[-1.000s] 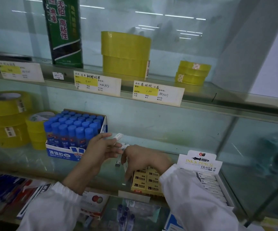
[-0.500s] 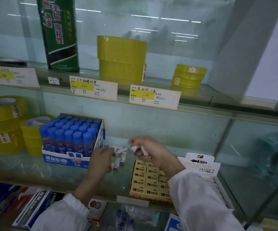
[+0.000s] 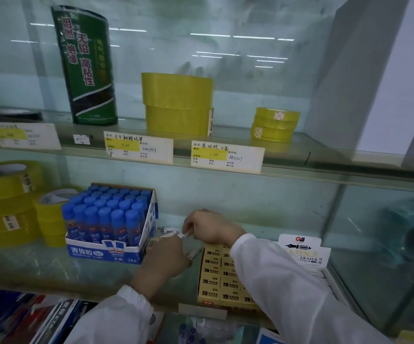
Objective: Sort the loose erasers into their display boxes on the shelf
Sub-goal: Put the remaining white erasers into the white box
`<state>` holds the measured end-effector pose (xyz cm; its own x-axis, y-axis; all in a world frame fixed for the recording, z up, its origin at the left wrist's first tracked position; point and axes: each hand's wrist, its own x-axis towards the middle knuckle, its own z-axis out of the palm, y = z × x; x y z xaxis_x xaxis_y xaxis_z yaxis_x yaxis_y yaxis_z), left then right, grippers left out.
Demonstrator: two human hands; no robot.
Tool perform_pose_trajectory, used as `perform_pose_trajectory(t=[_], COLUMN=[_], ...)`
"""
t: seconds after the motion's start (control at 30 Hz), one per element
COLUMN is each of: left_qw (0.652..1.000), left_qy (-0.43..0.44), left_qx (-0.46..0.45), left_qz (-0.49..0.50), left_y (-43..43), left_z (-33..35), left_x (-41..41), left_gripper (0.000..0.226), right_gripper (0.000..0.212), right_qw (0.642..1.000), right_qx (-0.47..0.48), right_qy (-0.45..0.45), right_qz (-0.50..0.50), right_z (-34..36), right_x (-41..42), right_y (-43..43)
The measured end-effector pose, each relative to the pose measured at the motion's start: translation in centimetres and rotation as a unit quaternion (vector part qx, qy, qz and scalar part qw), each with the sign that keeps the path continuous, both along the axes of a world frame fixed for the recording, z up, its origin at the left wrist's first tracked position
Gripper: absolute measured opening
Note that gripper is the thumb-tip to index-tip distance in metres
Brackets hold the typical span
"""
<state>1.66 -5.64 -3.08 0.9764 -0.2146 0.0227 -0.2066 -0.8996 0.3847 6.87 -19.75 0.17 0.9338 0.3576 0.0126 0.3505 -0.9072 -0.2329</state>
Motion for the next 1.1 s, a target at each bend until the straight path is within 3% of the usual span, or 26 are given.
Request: perform_pose_trajectory(t=[0.17, 0.33, 0.4, 0.5, 0.6, 0.67, 0.7, 0.77, 0.8, 0.83, 0.87, 0.93, 1.0, 1.03, 1.07, 1.1], left_qw=[0.999, 1.0, 1.0, 0.999, 0.999, 0.998, 0.997, 0.994, 0.993, 0.992, 0.992, 0.99, 0.962, 0.921, 0.849, 0.751], left_qy=[0.036, 0.004, -0.007, -0.024, -0.034, -0.042, -0.054, -0.085, -0.094, -0.096, -0.089, -0.052, 0.021, 0.089, 0.172, 0.257], left_qx=[-0.014, -0.017, -0.013, -0.025, -0.019, -0.021, -0.012, 0.007, 0.003, -0.003, -0.022, -0.11, -0.271, -0.38, -0.499, -0.608], left_qz=[-0.009, 0.006, 0.007, 0.002, -0.007, -0.03, -0.044, -0.07, -0.078, -0.084, -0.082, -0.066, -0.012, 0.014, 0.016, 0.003], left_y=[1.1, 1.6, 1.8, 2.0, 1.8, 1.4, 1.2, 0.9, 1.0, 0.9, 1.1, 1.0, 1.1, 1.1, 1.1, 0.8], left_z=[-0.2, 0.2, 0.5, 0.7, 0.2, -0.5, -0.7, -1.2, -1.4, -1.4, -1.5, -1.7, -1.4, -1.1, -0.8, -0.4], left_x=[-0.1, -0.2, 0.0, 0.3, 0.4, 0.5, 0.5, 0.8, 1.0, 1.1, 1.2, 1.3, 1.1, 1.0, 1.0, 0.9], left_gripper=[0.05, 0.033, 0.037, 0.026, 0.051, 0.056, 0.051, 0.035, 0.029, 0.026, 0.025, 0.024, 0.022, 0.021, 0.018, 0.013], right_gripper=[0.029, 0.027, 0.024, 0.019, 0.02, 0.023, 0.023, 0.023, 0.025, 0.028, 0.03, 0.033, 0.034, 0.033, 0.031, 0.029], right_qw=[0.995, 0.992, 0.992, 0.999, 0.981, 0.916, 0.844, 0.625, 0.51, 0.417, 0.36, 0.318, 0.319, 0.317, 0.306, 0.29], right_qx=[-0.051, -0.068, -0.073, 0.009, 0.181, 0.381, 0.513, 0.743, 0.81, 0.849, 0.871, 0.897, 0.906, 0.908, 0.913, 0.919], right_qy=[-0.079, -0.101, -0.094, -0.052, -0.022, 0.034, 0.09, 0.229, 0.289, 0.325, 0.335, 0.305, 0.266, 0.257, 0.251, 0.245], right_qz=[0.032, 0.04, 0.033, -0.016, -0.061, -0.12, -0.13, -0.071, -0.034, -0.009, -0.002, -0.028, -0.075, -0.092, -0.102, -0.11], right_z=[-1.4, -1.9, -1.9, -1.9, -1.0, 0.1, 0.7, 1.8, 1.9, 1.8, 1.5, 0.4, -0.8, -1.4, -1.9, -2.2], right_x=[0.9, 1.0, 1.2, 1.1, 0.2, -0.9, -1.5, -3.0, -4.1, -5.3, -6.6, -9.6, -12.3, -13.3, -14.0, -14.4], right_y=[0.9, 1.4, 1.2, 0.0, -1.2, -1.6, -1.9, -3.0, -3.7, -4.6, -5.3, -6.4, -6.7, -6.7, -6.6, -6.5])
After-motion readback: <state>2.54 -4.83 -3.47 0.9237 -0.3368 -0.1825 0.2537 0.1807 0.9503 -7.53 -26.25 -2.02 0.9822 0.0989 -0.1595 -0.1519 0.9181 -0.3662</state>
